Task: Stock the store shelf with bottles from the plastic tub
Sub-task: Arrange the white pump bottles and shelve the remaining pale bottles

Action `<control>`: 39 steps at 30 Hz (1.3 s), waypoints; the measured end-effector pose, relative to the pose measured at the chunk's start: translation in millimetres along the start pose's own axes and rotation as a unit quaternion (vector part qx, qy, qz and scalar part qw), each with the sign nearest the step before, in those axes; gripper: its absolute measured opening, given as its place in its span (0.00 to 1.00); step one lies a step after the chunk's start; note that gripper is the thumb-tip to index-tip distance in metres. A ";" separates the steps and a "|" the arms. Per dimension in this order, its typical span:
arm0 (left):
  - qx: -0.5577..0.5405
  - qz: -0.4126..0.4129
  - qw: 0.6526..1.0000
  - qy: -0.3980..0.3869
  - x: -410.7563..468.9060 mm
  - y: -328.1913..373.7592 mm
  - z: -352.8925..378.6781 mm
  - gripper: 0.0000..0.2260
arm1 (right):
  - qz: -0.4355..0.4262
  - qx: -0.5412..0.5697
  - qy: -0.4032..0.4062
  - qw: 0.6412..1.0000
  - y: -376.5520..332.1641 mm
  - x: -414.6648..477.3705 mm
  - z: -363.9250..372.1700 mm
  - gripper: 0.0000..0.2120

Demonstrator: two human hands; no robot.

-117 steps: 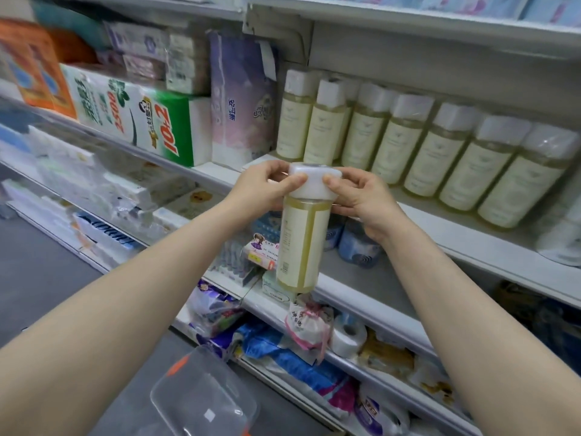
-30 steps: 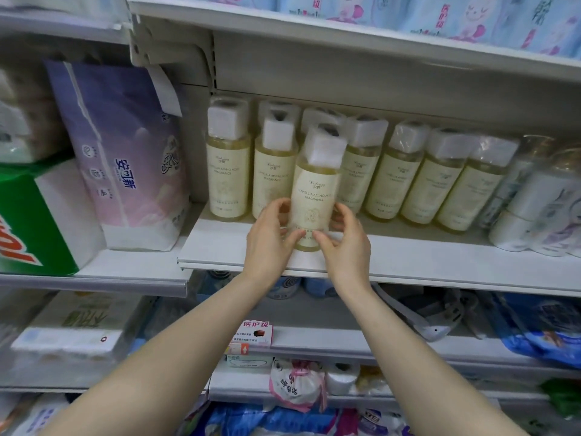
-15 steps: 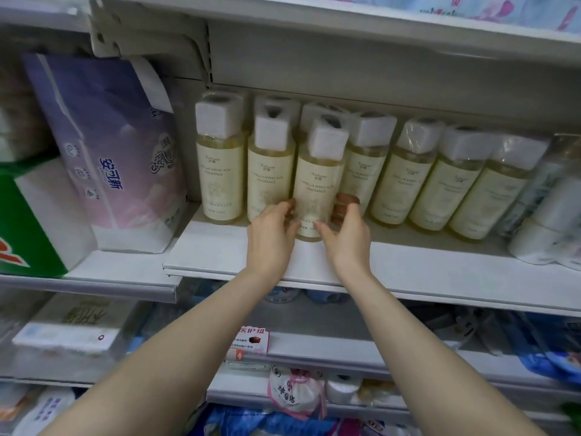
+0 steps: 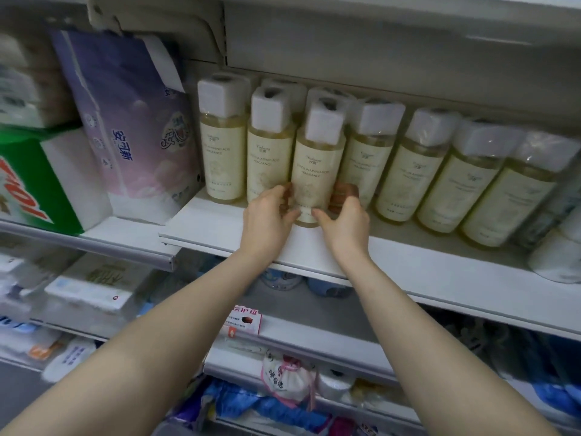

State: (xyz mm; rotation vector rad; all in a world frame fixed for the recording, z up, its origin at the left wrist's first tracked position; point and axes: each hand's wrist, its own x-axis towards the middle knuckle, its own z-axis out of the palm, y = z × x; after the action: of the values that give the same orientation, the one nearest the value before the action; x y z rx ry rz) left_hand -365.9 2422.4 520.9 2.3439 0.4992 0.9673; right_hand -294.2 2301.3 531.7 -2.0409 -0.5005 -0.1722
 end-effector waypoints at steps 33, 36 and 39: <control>-0.104 -0.020 0.984 -0.141 -309.0 125.3 35.0 0.11 | 0.080 -0.018 0.006 0.997 143.4 -283.0 -192.5 0.08; -0.100 -0.027 0.981 -0.163 -334.7 139.3 61.4 0.11 | 0.103 -0.025 -0.009 0.994 179.1 -297.9 -213.9 0.07; -0.090 -0.024 0.976 -0.196 -358.0 159.5 91.3 0.11 | 0.121 -0.027 -0.026 0.992 215.1 -308.8 -240.1 0.06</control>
State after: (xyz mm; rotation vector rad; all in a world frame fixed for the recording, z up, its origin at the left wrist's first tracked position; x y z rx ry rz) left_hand -519.8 2079.7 376.8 2.2659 0.2938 0.4833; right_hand -463.4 1917.2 379.8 -2.1441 -0.2780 0.0130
